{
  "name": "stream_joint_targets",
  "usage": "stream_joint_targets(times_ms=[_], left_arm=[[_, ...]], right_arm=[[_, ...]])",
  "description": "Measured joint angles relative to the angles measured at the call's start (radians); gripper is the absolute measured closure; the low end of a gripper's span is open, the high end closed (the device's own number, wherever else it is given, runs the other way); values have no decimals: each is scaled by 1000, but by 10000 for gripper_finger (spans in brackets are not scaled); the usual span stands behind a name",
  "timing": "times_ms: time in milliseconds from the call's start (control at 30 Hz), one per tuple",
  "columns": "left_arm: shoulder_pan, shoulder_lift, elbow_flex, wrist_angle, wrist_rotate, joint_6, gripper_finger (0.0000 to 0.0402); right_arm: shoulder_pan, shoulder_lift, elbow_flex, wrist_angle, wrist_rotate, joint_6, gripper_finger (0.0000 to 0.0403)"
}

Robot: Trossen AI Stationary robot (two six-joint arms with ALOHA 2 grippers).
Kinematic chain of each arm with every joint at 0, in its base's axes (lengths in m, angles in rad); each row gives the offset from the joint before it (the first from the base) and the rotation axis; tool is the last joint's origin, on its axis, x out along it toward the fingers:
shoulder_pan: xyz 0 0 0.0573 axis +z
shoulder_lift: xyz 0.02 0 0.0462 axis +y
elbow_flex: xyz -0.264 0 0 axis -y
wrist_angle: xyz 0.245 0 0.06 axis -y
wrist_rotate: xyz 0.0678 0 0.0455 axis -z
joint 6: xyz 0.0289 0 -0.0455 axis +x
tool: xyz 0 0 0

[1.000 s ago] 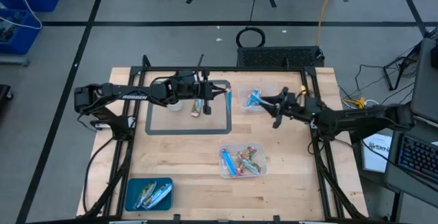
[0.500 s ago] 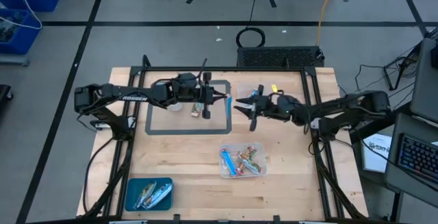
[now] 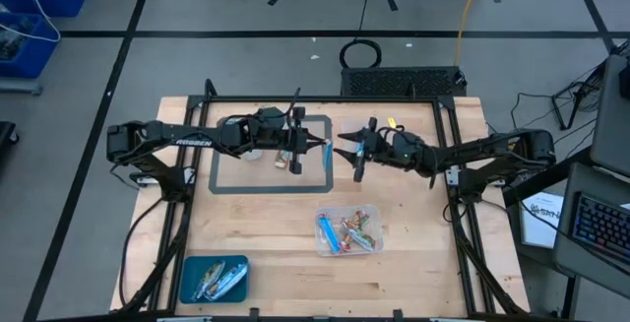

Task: Pick and place Granola Bars by type
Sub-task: Put the yellow granola bar into the top transparent bin

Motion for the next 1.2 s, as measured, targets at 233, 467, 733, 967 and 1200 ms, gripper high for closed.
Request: stream_joint_targets(times_ms=[233, 467, 733, 967, 1200], left_arm=[[-15, 0, 0, 24, 0, 9, 400], [-23, -1, 0, 32, 0, 10, 399], [-24, -1, 0, 41, 0, 9, 399], [-24, -1, 0, 55, 0, 8, 398], [-24, -1, 0, 54, 1, -1, 398]], right_arm=[[-13, -1, 0, 14, -1, 32, 189], [-16, 0, 0, 16, -4, 61, 195], [-8, -1, 0, 23, -82, 91, 198], [-8, 13, 0, 32, -80, 111, 204], [-8, 122, 57, 66, -80, 108, 204]])
